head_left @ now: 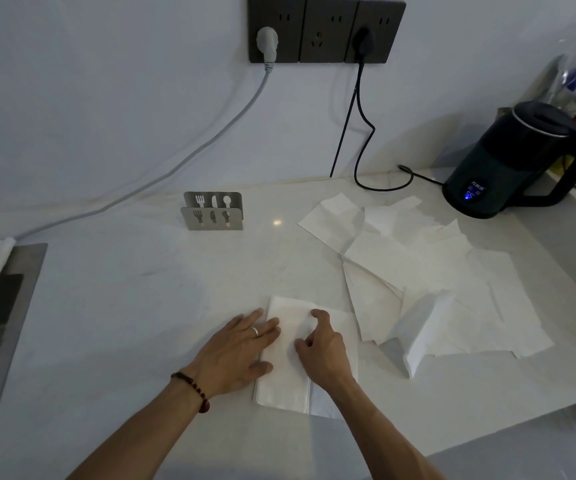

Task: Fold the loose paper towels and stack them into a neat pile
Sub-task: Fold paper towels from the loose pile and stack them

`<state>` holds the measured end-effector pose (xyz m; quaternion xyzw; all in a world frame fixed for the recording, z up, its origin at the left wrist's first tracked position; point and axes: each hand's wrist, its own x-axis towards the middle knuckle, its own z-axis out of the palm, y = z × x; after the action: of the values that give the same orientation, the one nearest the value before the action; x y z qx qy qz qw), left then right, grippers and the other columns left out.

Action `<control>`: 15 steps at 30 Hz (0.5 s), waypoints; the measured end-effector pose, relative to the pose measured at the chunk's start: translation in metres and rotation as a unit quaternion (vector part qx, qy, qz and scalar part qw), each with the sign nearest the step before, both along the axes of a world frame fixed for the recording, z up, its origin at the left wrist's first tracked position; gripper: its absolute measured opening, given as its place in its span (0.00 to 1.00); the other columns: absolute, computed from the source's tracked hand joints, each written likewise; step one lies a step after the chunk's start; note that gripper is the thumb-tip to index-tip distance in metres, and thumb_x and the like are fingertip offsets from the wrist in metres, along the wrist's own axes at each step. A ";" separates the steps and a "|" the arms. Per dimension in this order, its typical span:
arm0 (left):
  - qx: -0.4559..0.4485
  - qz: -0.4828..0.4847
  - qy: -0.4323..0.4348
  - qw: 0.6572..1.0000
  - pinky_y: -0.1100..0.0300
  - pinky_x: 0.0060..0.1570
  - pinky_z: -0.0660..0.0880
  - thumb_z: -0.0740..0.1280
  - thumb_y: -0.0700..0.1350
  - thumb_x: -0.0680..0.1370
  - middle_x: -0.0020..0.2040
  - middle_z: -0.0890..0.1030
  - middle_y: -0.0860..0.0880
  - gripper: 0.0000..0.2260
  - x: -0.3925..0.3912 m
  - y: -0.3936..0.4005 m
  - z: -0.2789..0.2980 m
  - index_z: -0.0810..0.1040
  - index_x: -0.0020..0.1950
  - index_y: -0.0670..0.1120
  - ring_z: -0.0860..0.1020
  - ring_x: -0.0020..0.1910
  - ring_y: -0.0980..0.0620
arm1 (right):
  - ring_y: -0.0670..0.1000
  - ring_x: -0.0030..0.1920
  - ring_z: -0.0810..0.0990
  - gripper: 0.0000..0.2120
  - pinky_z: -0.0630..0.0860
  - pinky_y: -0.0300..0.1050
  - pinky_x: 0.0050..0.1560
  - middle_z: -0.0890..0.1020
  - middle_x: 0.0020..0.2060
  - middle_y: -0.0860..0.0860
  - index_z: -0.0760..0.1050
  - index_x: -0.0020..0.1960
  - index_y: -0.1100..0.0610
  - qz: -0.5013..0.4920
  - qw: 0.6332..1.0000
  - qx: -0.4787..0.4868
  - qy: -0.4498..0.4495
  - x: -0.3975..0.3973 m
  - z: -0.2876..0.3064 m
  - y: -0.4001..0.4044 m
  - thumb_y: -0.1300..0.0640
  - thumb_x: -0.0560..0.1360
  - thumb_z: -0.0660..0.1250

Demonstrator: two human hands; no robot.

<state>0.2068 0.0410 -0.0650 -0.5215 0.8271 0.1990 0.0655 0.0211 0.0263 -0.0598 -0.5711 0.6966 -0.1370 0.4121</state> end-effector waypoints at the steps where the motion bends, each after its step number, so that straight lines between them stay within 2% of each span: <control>1: 0.016 0.001 -0.009 1.000 0.57 0.75 0.38 0.58 0.59 0.80 0.79 0.46 0.58 0.32 0.001 -0.004 0.002 0.49 0.80 0.52 0.40 0.78 0.54 | 0.49 0.34 0.78 0.26 0.74 0.38 0.35 0.79 0.34 0.51 0.59 0.71 0.52 0.001 1.000 -0.005 0.004 0.000 0.000 0.000 0.59 0.76 0.64; 5: 0.055 -0.016 -0.033 0.998 0.54 0.75 0.36 0.63 0.66 0.73 0.79 0.40 0.59 0.44 0.006 -0.015 0.003 0.41 0.79 0.54 0.35 0.77 0.55 | 0.53 0.37 0.80 0.27 0.80 0.48 0.44 0.81 0.36 0.52 0.58 0.71 0.51 0.015 0.999 -0.027 0.037 -0.001 -0.001 0.001 0.58 0.76 0.64; 8: 0.055 -0.033 -0.051 0.997 0.51 0.74 0.34 0.65 0.70 0.69 0.77 0.36 0.59 0.51 0.006 -0.019 0.003 0.37 0.79 0.54 0.33 0.76 0.54 | 0.52 0.42 0.81 0.26 0.80 0.49 0.45 0.82 0.44 0.51 0.57 0.73 0.48 0.068 0.990 -0.079 0.098 -0.002 0.002 0.004 0.55 0.78 0.63; 11: 0.056 -0.046 -0.060 0.996 0.50 0.72 0.30 0.67 0.72 0.64 0.76 0.32 0.58 0.57 0.006 -0.020 0.000 0.33 0.77 0.54 0.29 0.75 0.53 | 0.53 0.49 0.80 0.25 0.78 0.47 0.48 0.79 0.54 0.50 0.58 0.74 0.44 0.145 0.966 -0.131 0.172 -0.005 0.007 0.009 0.48 0.79 0.60; 15: 0.049 -0.054 -0.075 0.995 0.47 0.70 0.28 0.68 0.75 0.60 0.75 0.27 0.54 0.62 0.005 -0.021 -0.003 0.30 0.76 0.52 0.25 0.73 0.51 | 0.53 0.55 0.78 0.28 0.74 0.46 0.52 0.77 0.57 0.50 0.56 0.76 0.42 0.235 0.942 -0.094 0.221 -0.016 0.011 0.014 0.38 0.78 0.56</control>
<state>0.2114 0.0199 -0.0680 -0.4860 0.8360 0.1955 0.1634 0.0053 0.0407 -0.0489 -0.7706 0.6003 0.0283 0.2124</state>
